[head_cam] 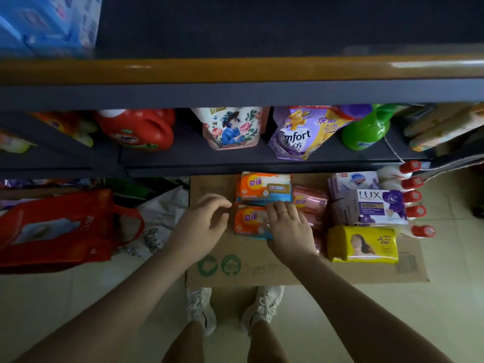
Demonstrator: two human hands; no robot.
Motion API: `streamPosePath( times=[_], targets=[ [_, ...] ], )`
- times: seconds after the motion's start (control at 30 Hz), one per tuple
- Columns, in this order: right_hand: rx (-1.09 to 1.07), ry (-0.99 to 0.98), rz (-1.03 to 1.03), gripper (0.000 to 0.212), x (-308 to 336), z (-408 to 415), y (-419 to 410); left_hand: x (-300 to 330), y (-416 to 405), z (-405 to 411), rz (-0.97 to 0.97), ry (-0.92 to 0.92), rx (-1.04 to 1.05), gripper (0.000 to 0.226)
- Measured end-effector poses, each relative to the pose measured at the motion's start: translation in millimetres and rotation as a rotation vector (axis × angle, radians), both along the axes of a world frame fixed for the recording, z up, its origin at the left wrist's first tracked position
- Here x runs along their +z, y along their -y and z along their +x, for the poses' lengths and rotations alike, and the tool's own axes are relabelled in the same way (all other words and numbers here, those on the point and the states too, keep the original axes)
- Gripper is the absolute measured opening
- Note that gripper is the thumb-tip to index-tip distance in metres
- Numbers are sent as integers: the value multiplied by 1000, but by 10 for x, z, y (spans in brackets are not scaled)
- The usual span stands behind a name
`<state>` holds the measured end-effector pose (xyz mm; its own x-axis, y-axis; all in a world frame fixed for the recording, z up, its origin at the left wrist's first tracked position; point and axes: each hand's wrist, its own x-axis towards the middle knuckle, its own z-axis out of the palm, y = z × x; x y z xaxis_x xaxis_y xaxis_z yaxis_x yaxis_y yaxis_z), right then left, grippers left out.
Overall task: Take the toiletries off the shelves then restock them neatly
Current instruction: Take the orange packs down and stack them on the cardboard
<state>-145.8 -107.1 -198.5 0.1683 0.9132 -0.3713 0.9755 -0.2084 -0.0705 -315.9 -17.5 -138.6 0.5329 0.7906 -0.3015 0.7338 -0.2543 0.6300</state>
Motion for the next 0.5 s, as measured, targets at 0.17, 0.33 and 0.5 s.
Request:
streamPosePath(
  times=[0.17, 0.33, 0.5],
  targets=[
    [-15, 27, 68, 63, -53, -3, 61, 23, -110, -173, 186, 45, 2, 18],
    [30, -238, 345, 34, 506, 170, -220, 366, -302, -203, 344, 75, -49, 37],
    [137, -363, 645, 27, 1408, 213, -795, 944, -782, -179, 729, 85, -76, 35]
  ],
)
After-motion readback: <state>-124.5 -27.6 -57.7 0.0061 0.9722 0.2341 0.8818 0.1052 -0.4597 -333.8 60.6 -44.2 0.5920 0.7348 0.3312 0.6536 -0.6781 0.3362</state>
